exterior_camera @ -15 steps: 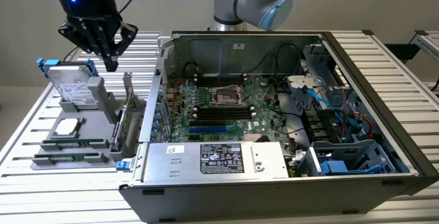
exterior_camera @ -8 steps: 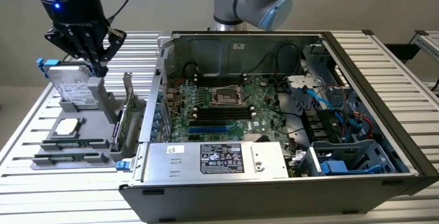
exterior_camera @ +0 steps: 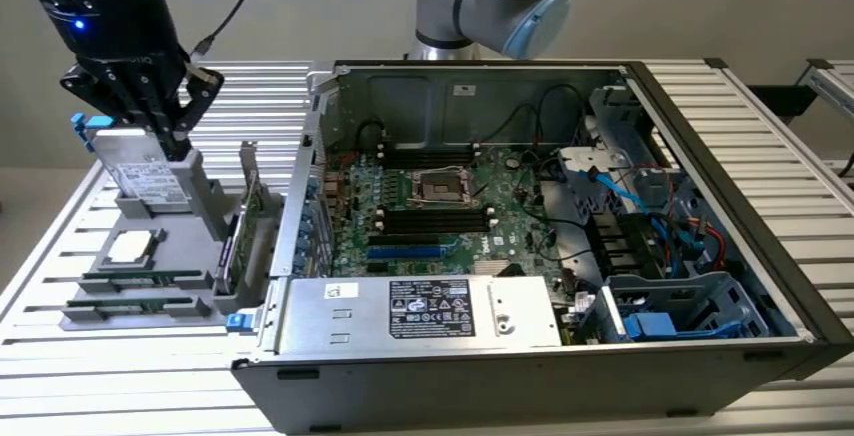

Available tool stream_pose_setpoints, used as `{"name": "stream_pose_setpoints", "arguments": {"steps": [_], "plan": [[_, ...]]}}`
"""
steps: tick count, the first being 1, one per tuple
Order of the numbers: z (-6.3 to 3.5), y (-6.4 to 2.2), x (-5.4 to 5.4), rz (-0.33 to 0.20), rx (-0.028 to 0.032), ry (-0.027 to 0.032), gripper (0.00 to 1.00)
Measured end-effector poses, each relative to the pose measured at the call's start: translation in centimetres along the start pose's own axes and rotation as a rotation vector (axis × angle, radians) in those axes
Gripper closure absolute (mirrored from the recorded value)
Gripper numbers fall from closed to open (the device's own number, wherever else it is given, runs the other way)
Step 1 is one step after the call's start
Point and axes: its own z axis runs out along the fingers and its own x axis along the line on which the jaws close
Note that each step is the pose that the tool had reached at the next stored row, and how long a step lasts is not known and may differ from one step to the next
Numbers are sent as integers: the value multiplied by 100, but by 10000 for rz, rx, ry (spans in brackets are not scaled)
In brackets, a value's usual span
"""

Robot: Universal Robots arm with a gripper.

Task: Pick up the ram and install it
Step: 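Reach for the ram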

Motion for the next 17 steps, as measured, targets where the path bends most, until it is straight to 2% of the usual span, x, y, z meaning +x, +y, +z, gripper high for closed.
{"name": "stream_pose_setpoints", "arguments": {"steps": [17], "plan": [[82,-275,350,-9,1,1,90]]}}
